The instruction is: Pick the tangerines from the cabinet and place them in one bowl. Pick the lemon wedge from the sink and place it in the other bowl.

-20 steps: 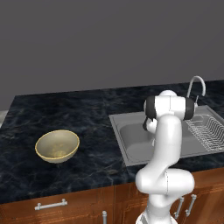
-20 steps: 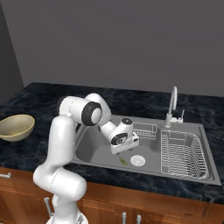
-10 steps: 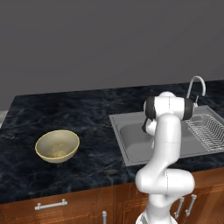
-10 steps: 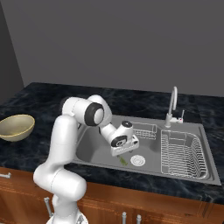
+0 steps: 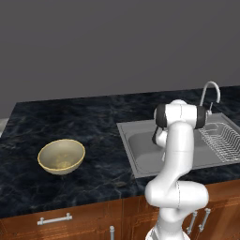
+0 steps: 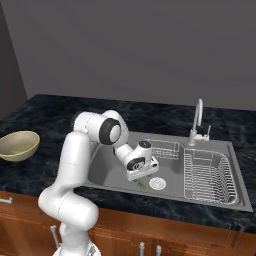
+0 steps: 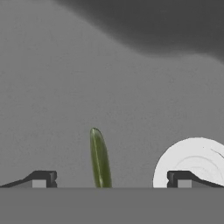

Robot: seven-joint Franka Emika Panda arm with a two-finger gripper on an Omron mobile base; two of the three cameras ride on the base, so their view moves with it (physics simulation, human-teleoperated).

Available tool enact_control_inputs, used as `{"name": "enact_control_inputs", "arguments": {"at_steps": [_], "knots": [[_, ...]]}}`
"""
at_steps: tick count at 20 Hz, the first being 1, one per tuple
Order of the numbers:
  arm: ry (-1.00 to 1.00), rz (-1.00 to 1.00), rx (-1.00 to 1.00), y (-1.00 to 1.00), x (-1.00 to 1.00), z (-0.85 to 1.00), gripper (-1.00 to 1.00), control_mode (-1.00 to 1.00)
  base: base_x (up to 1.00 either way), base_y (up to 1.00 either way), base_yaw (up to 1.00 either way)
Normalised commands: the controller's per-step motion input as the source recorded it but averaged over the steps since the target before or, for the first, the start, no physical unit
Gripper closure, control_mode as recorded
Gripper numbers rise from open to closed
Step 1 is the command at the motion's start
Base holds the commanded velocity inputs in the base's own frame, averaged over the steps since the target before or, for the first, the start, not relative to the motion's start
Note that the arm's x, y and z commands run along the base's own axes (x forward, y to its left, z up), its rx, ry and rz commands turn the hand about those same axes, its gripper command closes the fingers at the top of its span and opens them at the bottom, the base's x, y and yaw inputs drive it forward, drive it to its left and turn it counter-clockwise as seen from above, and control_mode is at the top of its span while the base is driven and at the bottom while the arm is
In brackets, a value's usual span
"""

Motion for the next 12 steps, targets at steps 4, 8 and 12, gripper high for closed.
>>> {"name": "enact_control_inputs", "arguments": {"at_steps": [4, 8, 12], "knots": [[0.03, 0.00, 0.00, 0.00, 0.00, -0.07, -1.00, -1.00, 0.00, 0.00, 0.00], [0.05, 0.00, 0.00, 0.00, 0.00, -0.06, -1.00, -1.00, 0.00, 0.00, 0.00], [0.05, 0.00, 0.00, 0.00, 0.00, -0.07, -1.00, -1.00, 0.00, 0.00, 0.00]]}}
